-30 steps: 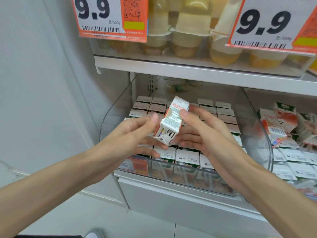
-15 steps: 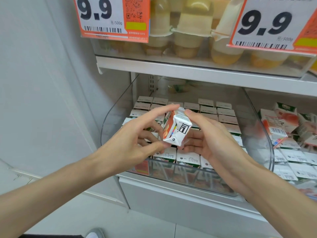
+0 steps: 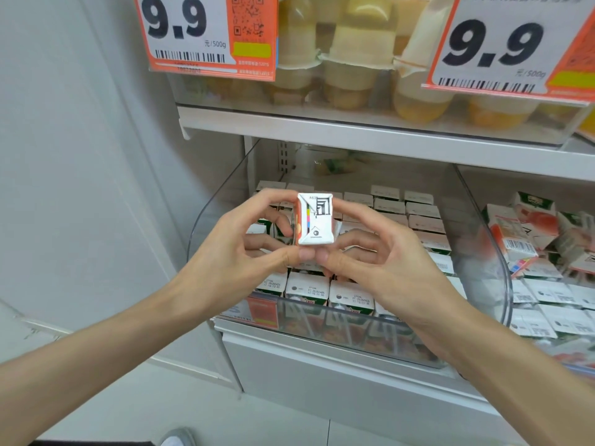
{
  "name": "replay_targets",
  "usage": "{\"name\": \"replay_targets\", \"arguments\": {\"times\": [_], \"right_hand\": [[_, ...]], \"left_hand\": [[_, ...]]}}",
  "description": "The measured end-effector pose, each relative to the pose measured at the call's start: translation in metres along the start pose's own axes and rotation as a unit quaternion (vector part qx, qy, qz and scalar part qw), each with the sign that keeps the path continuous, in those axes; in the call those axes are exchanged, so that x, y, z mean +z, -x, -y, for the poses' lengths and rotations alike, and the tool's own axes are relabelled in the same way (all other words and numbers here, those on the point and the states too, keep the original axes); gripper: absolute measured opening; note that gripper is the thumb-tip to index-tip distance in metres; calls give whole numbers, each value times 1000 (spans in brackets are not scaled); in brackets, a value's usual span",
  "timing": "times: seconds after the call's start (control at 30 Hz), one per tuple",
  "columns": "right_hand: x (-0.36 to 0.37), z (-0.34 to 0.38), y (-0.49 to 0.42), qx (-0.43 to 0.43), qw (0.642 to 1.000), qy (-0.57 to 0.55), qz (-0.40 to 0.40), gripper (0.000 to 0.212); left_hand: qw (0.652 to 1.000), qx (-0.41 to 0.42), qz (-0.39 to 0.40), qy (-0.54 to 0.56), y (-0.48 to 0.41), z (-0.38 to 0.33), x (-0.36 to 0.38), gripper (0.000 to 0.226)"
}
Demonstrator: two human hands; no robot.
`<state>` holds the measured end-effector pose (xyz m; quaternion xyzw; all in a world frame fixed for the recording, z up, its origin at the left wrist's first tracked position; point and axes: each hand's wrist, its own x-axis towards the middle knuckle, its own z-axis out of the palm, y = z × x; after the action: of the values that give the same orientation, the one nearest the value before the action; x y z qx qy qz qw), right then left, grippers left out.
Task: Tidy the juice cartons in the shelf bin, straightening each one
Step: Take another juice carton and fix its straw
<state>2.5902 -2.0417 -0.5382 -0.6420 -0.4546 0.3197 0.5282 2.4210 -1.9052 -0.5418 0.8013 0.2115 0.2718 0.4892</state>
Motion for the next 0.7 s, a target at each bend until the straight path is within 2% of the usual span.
{"name": "replay_targets", "arguments": {"times": [0.3,0.43,0.57,0.7], "right_hand": [[-5,-10,-4,-20,999,38,-32,52],[-1,-11,-5,-19,1000,15,-2,49],[1,-10,-5,-15,1000,2,17,37],[2,-8,-6,-2,999,-41,24,41]], "left_hand": [[1000,4,9,-6,0,0,1,56],[1000,9,0,-7,-1,-1,2,59],[1000,16,0,0,-2,0,1,64],[1000,22,15,-9,-1,3,1,66]]}}
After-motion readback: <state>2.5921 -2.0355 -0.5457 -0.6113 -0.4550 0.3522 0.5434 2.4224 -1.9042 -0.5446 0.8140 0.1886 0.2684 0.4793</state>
